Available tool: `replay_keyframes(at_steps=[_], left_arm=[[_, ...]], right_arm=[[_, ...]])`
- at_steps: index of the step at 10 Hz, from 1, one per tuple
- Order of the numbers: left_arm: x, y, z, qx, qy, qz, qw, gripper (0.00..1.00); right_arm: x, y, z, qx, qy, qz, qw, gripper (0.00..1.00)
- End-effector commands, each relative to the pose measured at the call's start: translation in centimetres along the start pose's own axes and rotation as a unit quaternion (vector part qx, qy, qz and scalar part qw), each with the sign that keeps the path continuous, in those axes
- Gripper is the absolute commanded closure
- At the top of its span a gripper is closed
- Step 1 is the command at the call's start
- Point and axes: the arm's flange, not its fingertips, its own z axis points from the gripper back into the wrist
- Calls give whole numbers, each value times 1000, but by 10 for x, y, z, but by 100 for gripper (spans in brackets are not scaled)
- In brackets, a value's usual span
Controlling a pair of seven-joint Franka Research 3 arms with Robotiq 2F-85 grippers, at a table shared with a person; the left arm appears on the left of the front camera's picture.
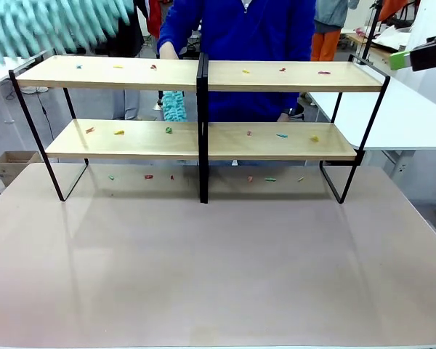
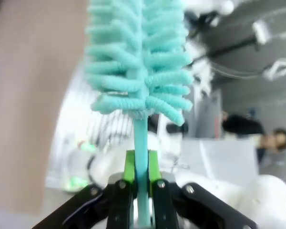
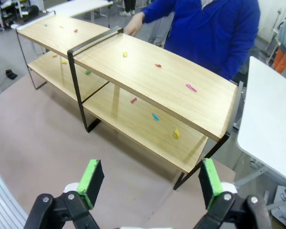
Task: Clean the shelves.
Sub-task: Clean a randomly selected level of the Shelf with the Duster.
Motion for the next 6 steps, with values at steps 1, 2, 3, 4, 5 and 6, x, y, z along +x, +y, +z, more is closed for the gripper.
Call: replay_keyframes(at_steps=[1,2,3,4,5,6], left_arm=[[-10,-19,0,34,43,56,997,88],[1,-7,-22,20,33,77,996,88],[12,13,-50,52,11,127,991,88],[24,42,-77,94,-4,184,978,88],[28,76,-98,140,-2,234,962,88],[26,107,-114,163,25,276,947,88]], right_arm=[[0,-1,0,0,-1,-2,1000,0],[0,-1,0,0,-1,-2,1000,0],[0,-1,0,0,-1,-2,1000,0],[0,-1,0,0,-1,-2,1000,0],[0,-1,0,0,-1,-2,1000,0],[0,-1,0,0,-1,-2,1000,0]])
